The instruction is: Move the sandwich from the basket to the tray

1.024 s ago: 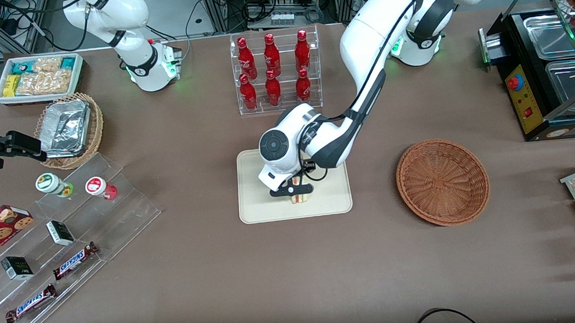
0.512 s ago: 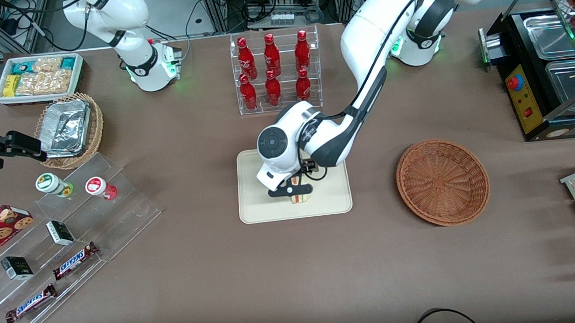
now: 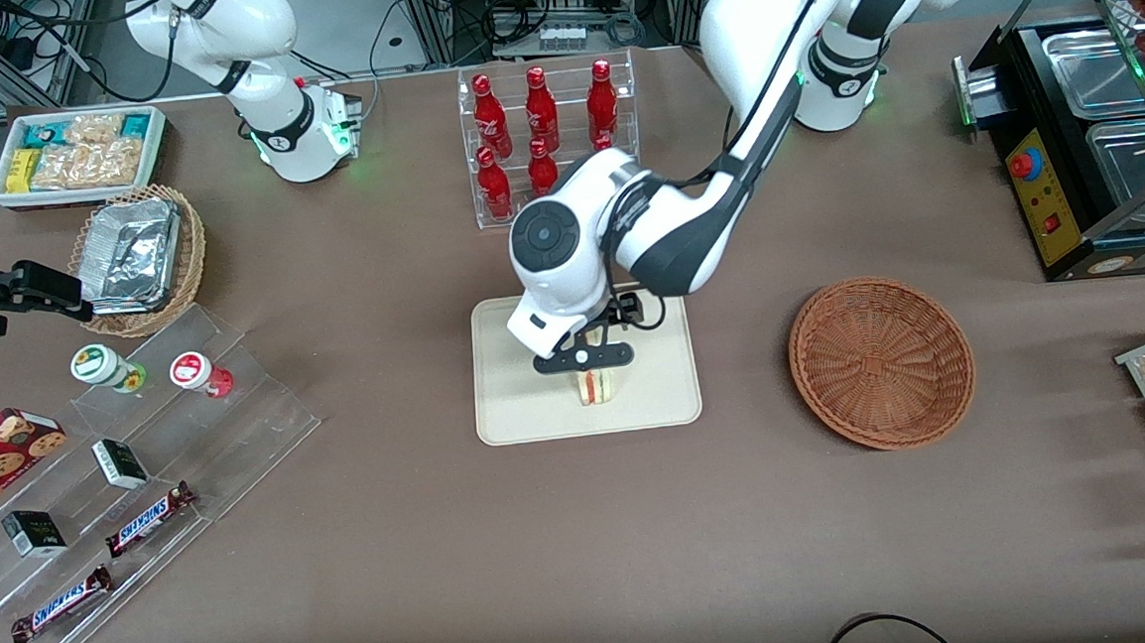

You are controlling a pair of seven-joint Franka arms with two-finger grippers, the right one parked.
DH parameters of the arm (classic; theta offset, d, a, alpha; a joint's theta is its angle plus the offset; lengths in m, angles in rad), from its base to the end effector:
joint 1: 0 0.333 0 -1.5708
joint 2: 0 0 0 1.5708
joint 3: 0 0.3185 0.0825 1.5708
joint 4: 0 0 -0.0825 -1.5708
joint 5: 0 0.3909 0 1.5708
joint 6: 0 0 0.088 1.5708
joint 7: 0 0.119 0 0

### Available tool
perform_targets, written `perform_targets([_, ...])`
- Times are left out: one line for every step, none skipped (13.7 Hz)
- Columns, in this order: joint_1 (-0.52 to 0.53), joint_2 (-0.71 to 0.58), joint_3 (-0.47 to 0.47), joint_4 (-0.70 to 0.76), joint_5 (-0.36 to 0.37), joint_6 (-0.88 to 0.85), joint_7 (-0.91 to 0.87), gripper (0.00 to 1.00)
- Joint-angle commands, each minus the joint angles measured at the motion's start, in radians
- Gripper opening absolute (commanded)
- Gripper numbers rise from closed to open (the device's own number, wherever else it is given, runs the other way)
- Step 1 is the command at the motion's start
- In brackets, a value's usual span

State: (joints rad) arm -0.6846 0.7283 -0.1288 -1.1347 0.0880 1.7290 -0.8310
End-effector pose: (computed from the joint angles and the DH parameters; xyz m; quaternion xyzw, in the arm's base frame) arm 0.5355 -0.5152 0.3551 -0.9978 -0.0125 0.0444 0.0466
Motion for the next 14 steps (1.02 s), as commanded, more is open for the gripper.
perform_targets([0.011,-0.053,0.008,-0.016,0.002,-0.032,0.074,1.0])
perform_targets([0.025,-0.064,0.011,-0.017,0.004,-0.043,0.132,1.0])
perform_targets([0.067,-0.078,0.006,-0.02,-0.002,-0.067,0.165,1.0])
perform_targets([0.106,-0.092,0.003,-0.022,-0.032,-0.083,0.167,1.0])
perform_targets([0.118,-0.107,0.006,-0.031,-0.046,-0.095,0.168,1.0])
perform_targets([0.123,-0.109,0.011,-0.039,-0.041,-0.092,0.165,1.0])
perform_targets([0.129,-0.113,0.02,-0.039,-0.039,-0.092,0.165,1.0])
perform_targets([0.158,-0.128,0.038,-0.042,-0.04,-0.089,0.167,1.0])
perform_targets([0.172,-0.138,0.044,-0.045,-0.039,-0.089,0.167,1.0])
perform_targets([0.206,-0.156,0.051,-0.046,-0.042,-0.089,0.168,1.0])
perform_targets([0.25,-0.173,0.051,-0.05,-0.044,-0.095,0.173,1.0])
perform_targets([0.272,-0.185,0.051,-0.056,-0.042,-0.097,0.179,1.0])
perform_targets([0.28,-0.199,0.052,-0.069,-0.039,-0.092,0.179,1.0])
perform_targets([0.304,-0.214,0.052,-0.089,-0.04,-0.089,0.193,1.0])
